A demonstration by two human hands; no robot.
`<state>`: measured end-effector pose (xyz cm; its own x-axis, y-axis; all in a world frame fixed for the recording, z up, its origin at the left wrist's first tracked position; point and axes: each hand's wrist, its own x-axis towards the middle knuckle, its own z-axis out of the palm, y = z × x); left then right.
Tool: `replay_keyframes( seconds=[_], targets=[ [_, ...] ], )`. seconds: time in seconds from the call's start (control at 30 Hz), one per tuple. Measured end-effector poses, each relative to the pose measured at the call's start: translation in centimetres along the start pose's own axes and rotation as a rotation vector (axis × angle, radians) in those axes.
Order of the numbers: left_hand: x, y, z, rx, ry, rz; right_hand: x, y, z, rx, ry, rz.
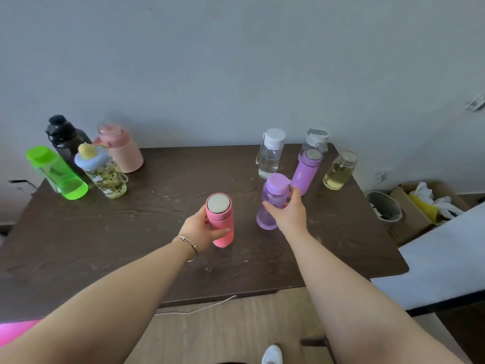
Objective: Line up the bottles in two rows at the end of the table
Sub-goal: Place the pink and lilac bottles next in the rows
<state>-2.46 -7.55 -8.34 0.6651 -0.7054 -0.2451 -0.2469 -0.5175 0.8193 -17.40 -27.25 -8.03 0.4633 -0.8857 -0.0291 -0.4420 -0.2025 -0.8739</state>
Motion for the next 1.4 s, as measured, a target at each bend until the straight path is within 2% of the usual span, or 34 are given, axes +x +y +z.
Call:
replay_keyframes(
  seconds=[0.33,0.57,0.8,1.13,1.4],
  targets=[
    [-4.1,-11.6,-18.7,-0.023,0.079,-0.036,-9.6,-9.1,16.5,0.013,-0.097,-0.014],
    [-5.5,-16.8,-27.5,-0.031,0.229,-0.086,-12.8,-14.4,24.4,0.017,-0.155,-0.019],
    [-4.9,-19.7,-31.7,-0.054,0.351,-0.152,-13.5,-17.6,29.6,0.056,-0.265,-0.055],
    [-2.8,-21.1,-34.8,-0.006,0.439,-0.232,-11.1,-19.8,35.6,0.055,-0.424,-0.089],
    [-0.3,-22.5,-37.4,0.012,0.400,-0.203,-10.9,-20.9,39.1,0.040,-0.403,-0.061]
  ],
)
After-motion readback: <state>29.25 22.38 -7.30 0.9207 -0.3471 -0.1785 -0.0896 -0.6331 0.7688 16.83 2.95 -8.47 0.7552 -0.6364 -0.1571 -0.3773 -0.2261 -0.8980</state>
